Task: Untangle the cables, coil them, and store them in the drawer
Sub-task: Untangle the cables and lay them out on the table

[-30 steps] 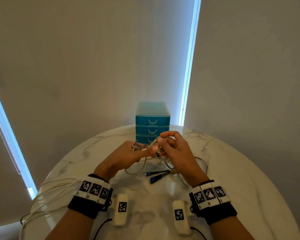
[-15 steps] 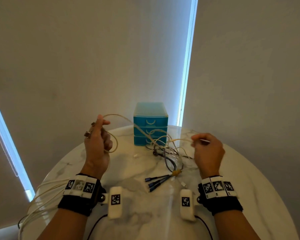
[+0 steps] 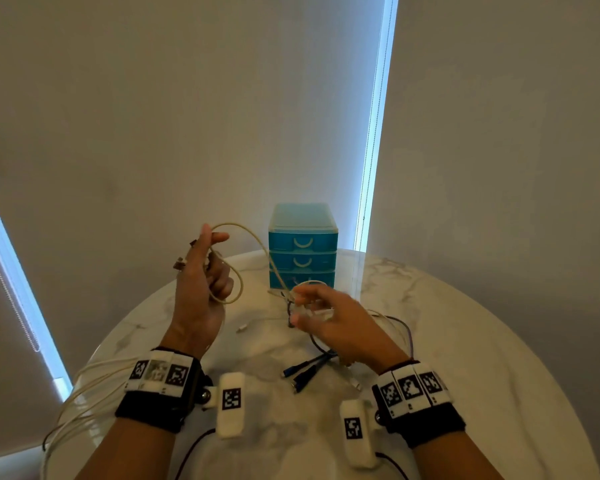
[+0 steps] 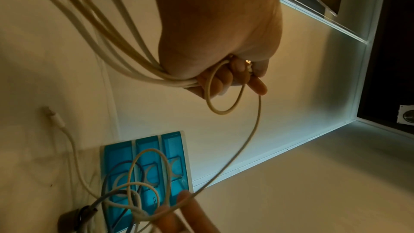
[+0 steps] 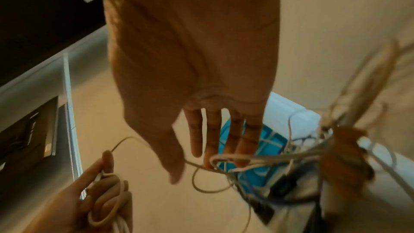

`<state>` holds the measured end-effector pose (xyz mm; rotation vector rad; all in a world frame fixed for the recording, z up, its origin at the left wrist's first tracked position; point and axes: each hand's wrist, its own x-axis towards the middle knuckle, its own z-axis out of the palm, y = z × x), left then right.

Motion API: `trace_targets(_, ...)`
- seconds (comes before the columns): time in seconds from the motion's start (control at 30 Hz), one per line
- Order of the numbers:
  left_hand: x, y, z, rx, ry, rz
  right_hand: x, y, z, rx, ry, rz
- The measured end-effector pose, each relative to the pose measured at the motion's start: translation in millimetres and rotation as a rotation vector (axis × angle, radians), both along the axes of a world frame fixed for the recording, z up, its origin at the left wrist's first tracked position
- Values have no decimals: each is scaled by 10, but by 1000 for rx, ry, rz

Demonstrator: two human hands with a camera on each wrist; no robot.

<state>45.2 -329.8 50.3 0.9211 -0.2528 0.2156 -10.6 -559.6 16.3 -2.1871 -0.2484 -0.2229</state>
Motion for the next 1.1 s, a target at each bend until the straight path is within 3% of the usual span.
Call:
trace_targets(0.1, -22, 10, 6, -16, -12, -12, 12, -7, -63, -73, 77, 45)
trace_targets(0.2, -37, -16, 0, 1, -27, -42, 8, -21, -78, -48, 57, -27)
trace_targets(0.3, -22, -53, -22, 95, -33, -96, 2, 10, -33, 61, -152, -168)
trace_targets(0.43, -11, -90, -69, 387, 12, -172, -33, -171, 187, 432, -547, -493)
trace_targets(0.63, -96, -185, -153, 882, 51, -327, 51, -227, -34, 494, -299, -507)
trace_targets(0.73, -105, -224, -174, 1035, 29, -355, 41, -133, 1, 543, -325, -471)
trace_targets(0.9, -57, -264, -213, 995, 54, -204, -46, -51, 131, 498, -388, -382)
trace_targets(1.1, 41, -224, -270, 831, 110, -45, -42, -134, 162, 585, -595, -601)
